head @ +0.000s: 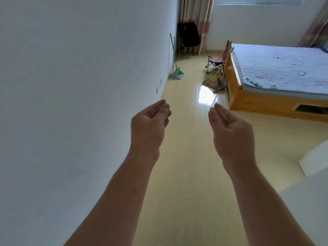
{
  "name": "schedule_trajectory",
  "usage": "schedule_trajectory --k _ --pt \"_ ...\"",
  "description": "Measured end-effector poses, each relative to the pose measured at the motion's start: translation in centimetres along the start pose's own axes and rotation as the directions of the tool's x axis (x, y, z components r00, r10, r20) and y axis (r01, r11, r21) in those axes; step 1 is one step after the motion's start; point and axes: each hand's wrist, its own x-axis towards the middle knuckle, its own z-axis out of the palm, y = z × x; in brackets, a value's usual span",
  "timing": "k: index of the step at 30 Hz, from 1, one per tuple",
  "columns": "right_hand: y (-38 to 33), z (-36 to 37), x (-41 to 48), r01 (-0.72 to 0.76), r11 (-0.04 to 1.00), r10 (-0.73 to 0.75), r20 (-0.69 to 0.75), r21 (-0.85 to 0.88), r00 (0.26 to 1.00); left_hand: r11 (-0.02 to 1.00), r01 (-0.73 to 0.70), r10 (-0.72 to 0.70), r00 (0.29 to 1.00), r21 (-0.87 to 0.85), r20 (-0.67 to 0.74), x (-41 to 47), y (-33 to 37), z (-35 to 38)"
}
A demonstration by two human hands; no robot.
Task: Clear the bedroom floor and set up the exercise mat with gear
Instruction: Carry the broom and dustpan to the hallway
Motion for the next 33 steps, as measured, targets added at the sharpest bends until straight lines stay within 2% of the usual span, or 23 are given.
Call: schedule_trajectory --k 9,17,22,28,33 --pt "7.6 6.5 17.9 -0.073 0.997 0.074 -0.079 0.016 0.994 0.997 0.050 -0.056 0.993 0.059 0.103 19.6 -3.0 9.8" --pt "14.8 12.1 40.1 -0.135 0.990 0.137 -0.052 0.050 0.989 0.988 0.063 -0.073 0.995 0.143 0.063 39.8 -4.3 21.7" --pt "15.6 15.5 53.6 -0.120 0.991 0.121 -0.004 0.051 0.993 0.993 0.030 -0.037 0.998 0.110 0.055 51.1 -2.1 29.3" --pt "19.1 20.5 66.9 -0.114 0.993 0.113 0.020 0.032 0.993 0.995 0.051 -0.055 0.997 0.082 0.049 64.8 -2.9 34.4" --pt "23.2 27.0 80.3 -0.104 0.995 0.104 -0.031 -0.009 0.994 0.997 0.064 -0.068 0.994 0.051 0.089 80.4 -4.3 39.3"
